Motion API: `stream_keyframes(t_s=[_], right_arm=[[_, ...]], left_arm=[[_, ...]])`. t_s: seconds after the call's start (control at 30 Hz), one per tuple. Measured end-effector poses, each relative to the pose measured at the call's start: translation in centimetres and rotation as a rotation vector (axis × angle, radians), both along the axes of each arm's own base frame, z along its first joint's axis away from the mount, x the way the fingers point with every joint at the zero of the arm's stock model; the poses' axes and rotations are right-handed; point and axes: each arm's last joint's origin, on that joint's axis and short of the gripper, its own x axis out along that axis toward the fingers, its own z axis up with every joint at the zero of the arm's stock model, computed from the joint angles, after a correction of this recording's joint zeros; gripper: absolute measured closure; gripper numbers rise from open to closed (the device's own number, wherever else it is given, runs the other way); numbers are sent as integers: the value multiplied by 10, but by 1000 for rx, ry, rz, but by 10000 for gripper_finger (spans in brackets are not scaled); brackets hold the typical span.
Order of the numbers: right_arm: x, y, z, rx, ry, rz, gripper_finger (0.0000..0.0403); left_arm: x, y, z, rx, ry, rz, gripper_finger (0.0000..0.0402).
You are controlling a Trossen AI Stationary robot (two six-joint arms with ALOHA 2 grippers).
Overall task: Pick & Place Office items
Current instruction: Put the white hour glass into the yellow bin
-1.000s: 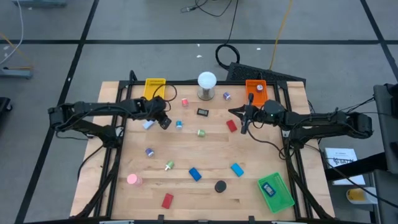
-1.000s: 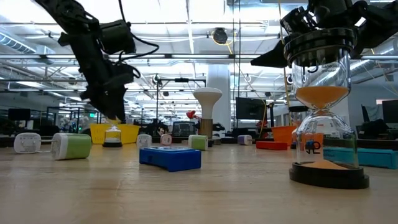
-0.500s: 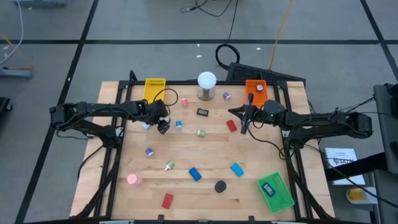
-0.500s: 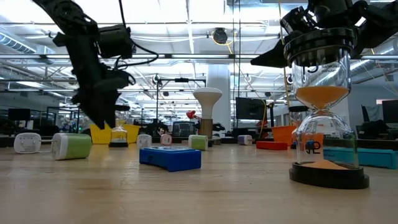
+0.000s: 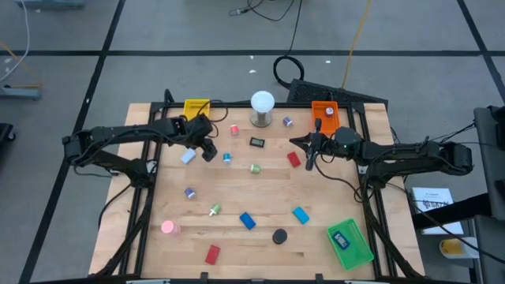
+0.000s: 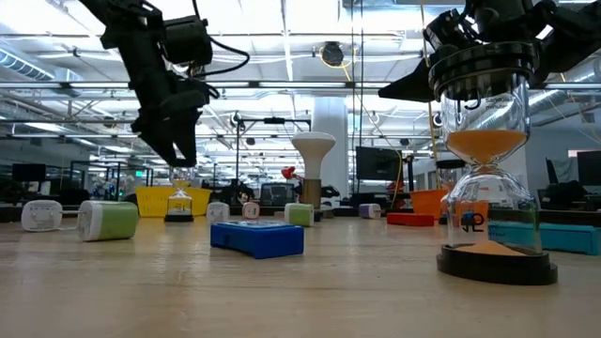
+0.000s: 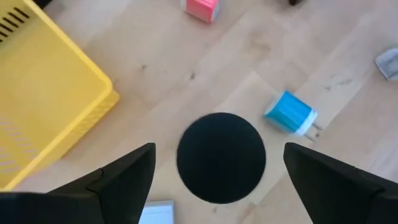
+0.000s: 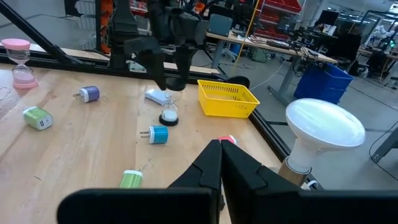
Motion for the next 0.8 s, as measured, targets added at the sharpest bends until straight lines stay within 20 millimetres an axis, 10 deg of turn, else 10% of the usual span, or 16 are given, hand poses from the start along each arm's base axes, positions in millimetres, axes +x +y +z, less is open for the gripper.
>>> stream_keyframes(t_s=[0.3, 0.63, 0.8], right_arm=[[0, 0, 0, 3, -1, -1, 403], [0, 0, 0, 3, -1, -2, 403], [0, 0, 0, 3, -1, -2, 403]], left_arm=[[3, 3, -11, -20, 61, -1, 53], [8, 6, -18, 17, 91, 4, 189], [8, 7, -17, 20, 97, 6, 190]])
